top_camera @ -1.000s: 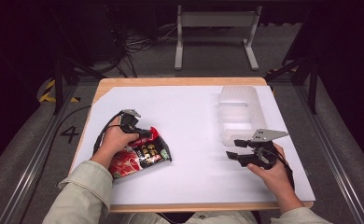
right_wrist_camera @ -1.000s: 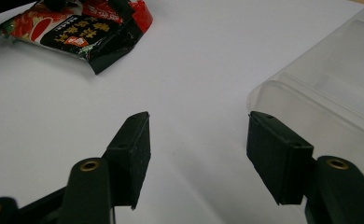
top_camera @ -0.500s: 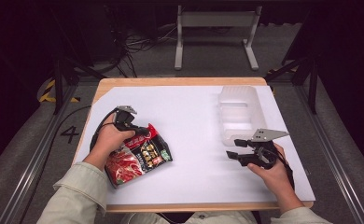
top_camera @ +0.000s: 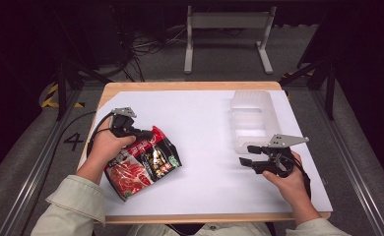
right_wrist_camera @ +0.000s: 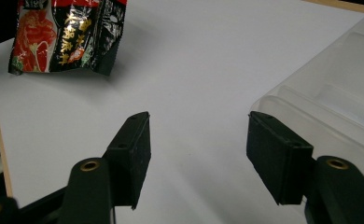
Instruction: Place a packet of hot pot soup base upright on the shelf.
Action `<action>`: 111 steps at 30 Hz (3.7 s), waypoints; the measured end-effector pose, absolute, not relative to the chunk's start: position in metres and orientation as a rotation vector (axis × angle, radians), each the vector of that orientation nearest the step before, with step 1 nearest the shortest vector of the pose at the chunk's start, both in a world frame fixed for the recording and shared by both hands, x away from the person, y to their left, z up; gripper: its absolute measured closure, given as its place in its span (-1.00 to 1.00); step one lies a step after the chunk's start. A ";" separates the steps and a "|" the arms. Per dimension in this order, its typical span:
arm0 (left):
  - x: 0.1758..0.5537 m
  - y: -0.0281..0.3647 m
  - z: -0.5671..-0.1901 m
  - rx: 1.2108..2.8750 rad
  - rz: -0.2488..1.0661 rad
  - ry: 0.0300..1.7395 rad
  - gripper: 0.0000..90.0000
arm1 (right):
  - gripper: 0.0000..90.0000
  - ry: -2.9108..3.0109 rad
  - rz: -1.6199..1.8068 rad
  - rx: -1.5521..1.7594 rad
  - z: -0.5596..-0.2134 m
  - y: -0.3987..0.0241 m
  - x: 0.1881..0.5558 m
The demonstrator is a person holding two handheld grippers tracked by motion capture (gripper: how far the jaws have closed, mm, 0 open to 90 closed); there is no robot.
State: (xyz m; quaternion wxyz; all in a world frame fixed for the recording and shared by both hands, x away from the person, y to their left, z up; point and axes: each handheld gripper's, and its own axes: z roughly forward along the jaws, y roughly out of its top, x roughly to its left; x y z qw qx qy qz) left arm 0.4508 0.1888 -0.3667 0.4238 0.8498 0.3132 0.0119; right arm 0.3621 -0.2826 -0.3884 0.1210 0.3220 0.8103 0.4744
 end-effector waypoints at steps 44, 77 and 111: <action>0.390 0.163 -0.328 1.624 0.439 0.613 0.98 | -0.16 2.401 1.417 0.789 -0.368 -0.247 0.363; 0.375 0.144 -0.328 1.579 0.446 0.552 0.98 | -0.34 2.477 1.562 0.602 -0.346 -0.167 0.389; 0.370 0.131 -0.329 1.584 0.393 0.501 0.97 | 0.76 2.520 1.635 0.621 -0.341 -0.154 0.398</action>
